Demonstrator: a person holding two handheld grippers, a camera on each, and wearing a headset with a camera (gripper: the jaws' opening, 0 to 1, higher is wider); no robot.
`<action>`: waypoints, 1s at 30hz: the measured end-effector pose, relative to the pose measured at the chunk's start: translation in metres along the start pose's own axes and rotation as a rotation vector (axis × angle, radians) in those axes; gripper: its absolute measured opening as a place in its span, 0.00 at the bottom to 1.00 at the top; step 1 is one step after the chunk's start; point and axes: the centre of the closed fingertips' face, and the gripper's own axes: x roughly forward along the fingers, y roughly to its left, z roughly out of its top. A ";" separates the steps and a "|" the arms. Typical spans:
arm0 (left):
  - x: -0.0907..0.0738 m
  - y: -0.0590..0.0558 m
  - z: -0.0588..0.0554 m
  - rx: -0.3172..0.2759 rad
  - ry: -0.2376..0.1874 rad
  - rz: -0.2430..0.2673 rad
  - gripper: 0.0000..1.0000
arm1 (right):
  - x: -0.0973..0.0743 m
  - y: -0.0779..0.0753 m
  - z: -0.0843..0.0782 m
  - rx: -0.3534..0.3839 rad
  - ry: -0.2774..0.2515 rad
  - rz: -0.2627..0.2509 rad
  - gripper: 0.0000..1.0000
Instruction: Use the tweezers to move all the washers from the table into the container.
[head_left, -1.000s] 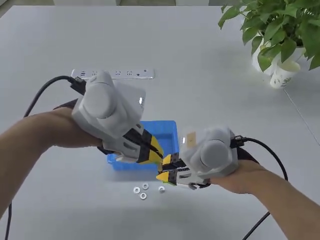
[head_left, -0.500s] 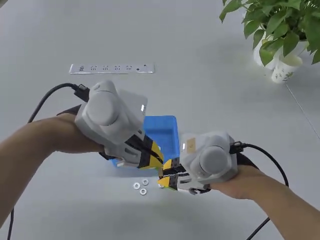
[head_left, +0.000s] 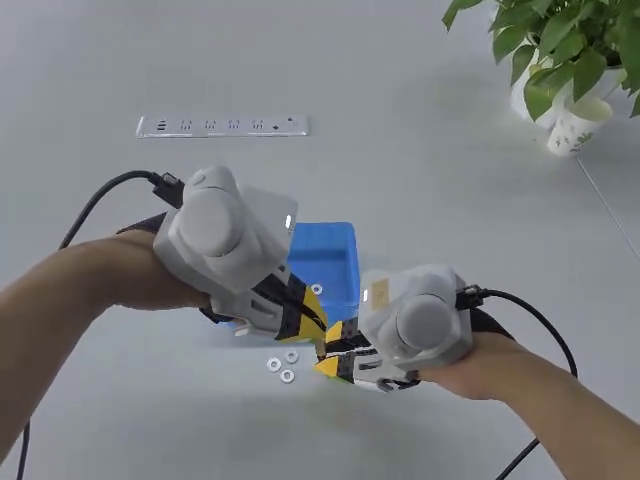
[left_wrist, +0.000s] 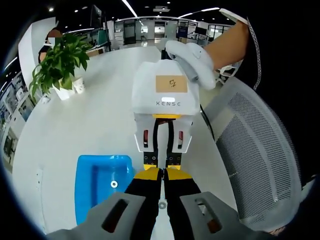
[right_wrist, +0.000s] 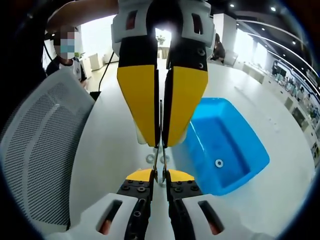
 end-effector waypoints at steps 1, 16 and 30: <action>0.000 0.000 -0.001 -0.002 0.001 -0.001 0.06 | 0.001 0.000 -0.001 0.001 0.000 0.001 0.12; 0.002 0.002 -0.001 -0.006 -0.006 -0.004 0.06 | 0.002 -0.002 -0.003 -0.001 0.003 0.003 0.12; 0.005 0.005 -0.002 -0.007 -0.001 -0.009 0.06 | 0.003 -0.003 -0.007 0.004 0.010 0.004 0.14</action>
